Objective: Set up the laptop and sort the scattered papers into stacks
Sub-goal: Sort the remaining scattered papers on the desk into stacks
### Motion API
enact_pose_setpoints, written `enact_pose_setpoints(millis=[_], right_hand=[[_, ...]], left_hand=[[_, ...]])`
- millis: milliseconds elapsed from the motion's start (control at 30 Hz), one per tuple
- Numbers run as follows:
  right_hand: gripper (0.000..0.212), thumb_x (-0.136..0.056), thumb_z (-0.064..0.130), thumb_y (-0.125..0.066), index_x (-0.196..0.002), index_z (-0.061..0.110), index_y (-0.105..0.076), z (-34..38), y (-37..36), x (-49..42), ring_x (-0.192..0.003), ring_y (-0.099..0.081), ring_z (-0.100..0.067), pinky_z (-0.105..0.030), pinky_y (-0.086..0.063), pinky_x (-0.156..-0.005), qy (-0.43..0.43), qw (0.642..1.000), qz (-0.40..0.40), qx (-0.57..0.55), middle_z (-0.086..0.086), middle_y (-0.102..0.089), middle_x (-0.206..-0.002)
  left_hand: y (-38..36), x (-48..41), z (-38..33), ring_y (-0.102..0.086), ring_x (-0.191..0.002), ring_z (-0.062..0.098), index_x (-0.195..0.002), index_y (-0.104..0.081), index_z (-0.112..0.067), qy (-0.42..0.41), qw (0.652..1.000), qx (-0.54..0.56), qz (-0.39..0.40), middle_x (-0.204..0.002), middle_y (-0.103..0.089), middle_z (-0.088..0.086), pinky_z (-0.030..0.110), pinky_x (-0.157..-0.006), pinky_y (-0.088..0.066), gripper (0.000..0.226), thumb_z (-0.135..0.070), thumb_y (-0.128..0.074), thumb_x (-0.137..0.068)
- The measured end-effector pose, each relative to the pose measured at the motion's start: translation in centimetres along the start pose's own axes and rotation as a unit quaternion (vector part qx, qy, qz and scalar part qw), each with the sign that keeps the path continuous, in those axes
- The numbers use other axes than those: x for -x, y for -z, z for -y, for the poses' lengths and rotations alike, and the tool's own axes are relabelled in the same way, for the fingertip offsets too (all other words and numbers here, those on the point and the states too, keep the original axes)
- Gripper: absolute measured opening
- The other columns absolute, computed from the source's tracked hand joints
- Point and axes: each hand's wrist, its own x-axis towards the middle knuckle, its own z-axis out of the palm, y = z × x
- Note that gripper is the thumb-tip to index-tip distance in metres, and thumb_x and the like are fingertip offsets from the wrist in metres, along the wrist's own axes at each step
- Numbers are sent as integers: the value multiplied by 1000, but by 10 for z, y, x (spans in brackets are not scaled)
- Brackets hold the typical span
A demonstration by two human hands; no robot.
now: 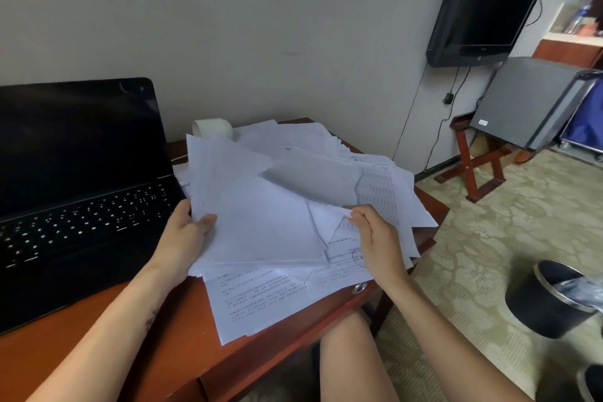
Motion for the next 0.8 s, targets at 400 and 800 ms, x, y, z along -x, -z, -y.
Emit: enact_pose_setpoints(millis=[400, 800], right_hand=[[34, -100, -8, -49, -122, 10, -68, -6, -11, 4, -118, -60, 5, -19, -48, -104, 142, 968, 193, 79, 7, -62, -137], [41, -102, 30, -58, -140, 18, -51, 38, -24, -39, -121, -55, -11, -18, -45, -88, -168, 975, 109, -96, 4, -58, -138]], left_hand=[[2, -2, 5, -73, -109, 29, -129, -56, -16, 29, 999, -7, 36, -122, -73, 8, 54, -99, -57, 33, -36, -63, -104], [-3, 6, 4, -70, -111, 19, -117, -53, -33, -44, 994, -97, 35, -122, -71, -3, 50, -100, -57, 24, -20, -67, -102]])
